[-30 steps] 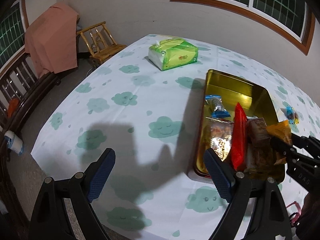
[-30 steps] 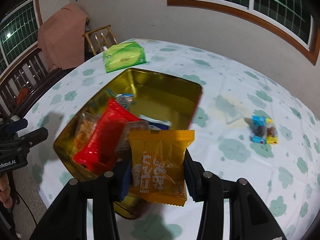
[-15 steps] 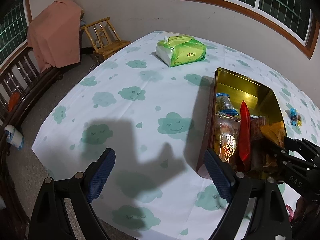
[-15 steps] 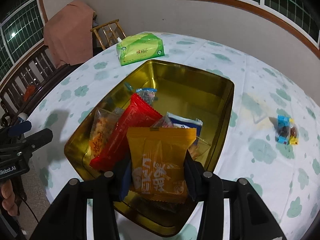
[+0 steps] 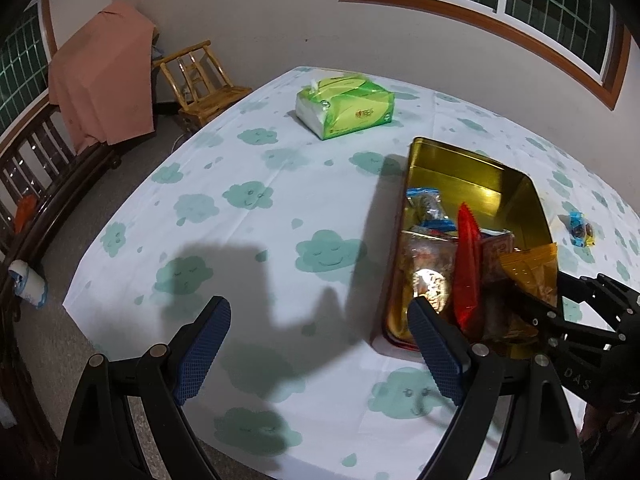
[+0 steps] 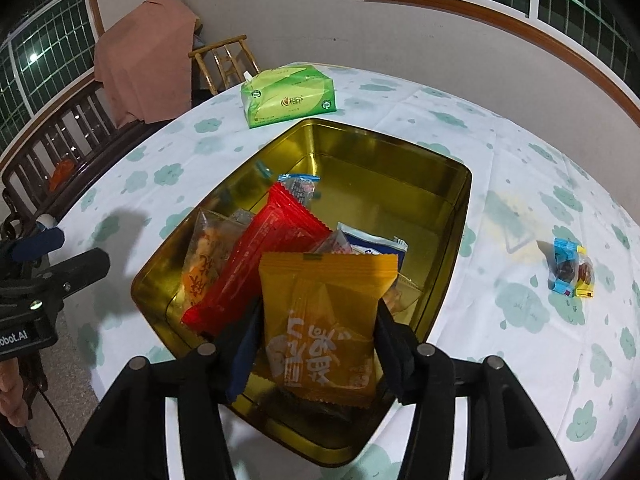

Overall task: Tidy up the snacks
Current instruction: 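Grasp the yellow-wrapped candy with the right gripper while the left gripper grasps a blue-wrapped candy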

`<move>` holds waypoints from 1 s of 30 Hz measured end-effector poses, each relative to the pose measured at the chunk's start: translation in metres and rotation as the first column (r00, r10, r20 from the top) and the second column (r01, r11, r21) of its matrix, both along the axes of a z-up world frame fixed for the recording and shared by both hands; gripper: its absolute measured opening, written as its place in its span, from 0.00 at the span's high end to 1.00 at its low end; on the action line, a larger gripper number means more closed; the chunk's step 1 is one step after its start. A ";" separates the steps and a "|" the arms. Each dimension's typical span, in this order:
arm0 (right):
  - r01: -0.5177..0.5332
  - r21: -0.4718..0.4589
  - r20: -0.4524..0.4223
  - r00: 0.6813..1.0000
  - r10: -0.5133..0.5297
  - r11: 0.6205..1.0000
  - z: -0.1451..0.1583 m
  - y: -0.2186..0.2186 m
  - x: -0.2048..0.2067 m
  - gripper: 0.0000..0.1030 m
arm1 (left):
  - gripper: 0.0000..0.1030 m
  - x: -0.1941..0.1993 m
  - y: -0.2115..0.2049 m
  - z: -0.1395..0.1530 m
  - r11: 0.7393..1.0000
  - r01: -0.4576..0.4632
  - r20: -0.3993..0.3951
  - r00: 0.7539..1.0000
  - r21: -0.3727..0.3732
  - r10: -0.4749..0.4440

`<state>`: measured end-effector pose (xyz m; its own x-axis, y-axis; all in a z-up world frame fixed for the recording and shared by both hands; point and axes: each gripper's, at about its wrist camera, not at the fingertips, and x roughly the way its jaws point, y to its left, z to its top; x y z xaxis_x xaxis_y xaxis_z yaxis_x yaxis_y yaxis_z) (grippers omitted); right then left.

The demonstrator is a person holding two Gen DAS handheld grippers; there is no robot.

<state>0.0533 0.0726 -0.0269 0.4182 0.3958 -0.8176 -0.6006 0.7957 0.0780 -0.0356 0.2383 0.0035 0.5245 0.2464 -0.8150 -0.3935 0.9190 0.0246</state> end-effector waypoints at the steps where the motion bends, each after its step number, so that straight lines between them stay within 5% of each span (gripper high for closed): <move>1: -0.003 0.004 -0.001 1.000 0.003 1.000 0.001 -0.002 0.000 0.47 | 0.15 0.001 -0.002 0.000 1.000 0.002 0.000 1.000 0.001 -0.002; 14: 0.042 0.079 0.088 0.995 -0.049 0.996 0.029 -0.081 0.005 0.42 | 0.15 0.028 -0.054 0.008 0.995 0.094 0.003 0.996 0.020 -0.094; 21: 0.258 0.036 0.134 0.956 -0.261 0.965 0.015 -0.169 0.061 0.42 | 0.15 0.054 -0.091 0.009 0.987 0.159 0.013 0.987 0.019 -0.159; 30: 0.350 0.016 0.107 0.931 -0.349 0.937 -0.013 -0.220 0.132 0.43 | 0.15 0.100 -0.143 0.005 0.972 0.235 0.024 0.972 0.014 -0.235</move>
